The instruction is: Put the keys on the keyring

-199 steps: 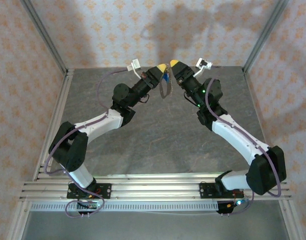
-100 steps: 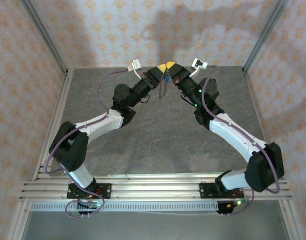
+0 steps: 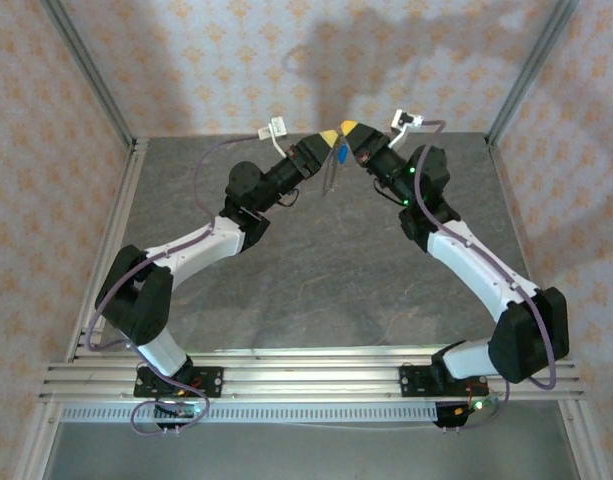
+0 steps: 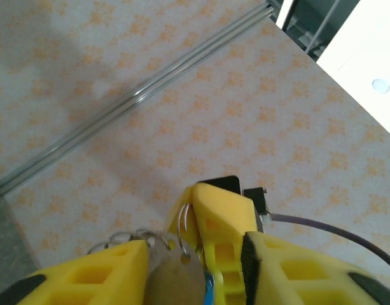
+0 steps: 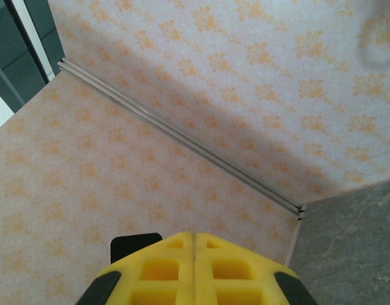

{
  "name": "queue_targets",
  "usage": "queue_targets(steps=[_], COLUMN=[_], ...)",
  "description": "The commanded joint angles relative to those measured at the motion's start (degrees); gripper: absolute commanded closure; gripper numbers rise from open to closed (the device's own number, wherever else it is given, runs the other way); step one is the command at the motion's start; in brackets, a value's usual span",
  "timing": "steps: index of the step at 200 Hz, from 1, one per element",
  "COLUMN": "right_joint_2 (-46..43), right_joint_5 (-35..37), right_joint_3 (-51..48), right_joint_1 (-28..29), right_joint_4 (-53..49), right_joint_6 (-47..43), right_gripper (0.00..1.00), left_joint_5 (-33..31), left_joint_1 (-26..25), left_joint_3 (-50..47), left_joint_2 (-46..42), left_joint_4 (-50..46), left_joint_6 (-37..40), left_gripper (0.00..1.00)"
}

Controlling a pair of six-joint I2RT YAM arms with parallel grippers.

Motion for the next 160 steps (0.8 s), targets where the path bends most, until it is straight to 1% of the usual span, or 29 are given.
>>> queue_targets(steps=[1,29,65,86,127,160], right_joint_2=[1.11,3.85,7.07,8.37,9.27,9.36], right_joint_5=[-11.13,-19.84,-27.55,-30.48,-32.26,-32.34], right_joint_3=[5.17,8.45,11.72,13.21,13.84,13.69], right_joint_1=[-2.80,-5.75,-7.72,-7.93,-7.94,-7.93], right_joint_4=[0.77,1.31,2.79,2.47,1.35,0.88], right_joint_6=[0.02,1.60,3.33,3.26,2.19,1.70], right_gripper=[1.00,1.00,1.00,1.00,1.00,1.00], left_joint_5=[6.63,12.53,20.17,23.78,27.98,28.40], left_joint_1=[1.91,4.68,6.91,7.40,8.11,8.07], left_joint_3=[3.70,5.91,10.06,12.08,14.48,15.55], left_joint_2=[-3.58,-3.63,-1.99,-0.66,1.71,2.67], left_joint_4=[-4.87,-9.02,-13.94,-15.93,-15.46,-15.19], left_joint_6=[4.64,6.32,9.06,10.92,10.95,10.62], left_gripper=[0.46,0.40,0.40,0.47,0.65,0.67])
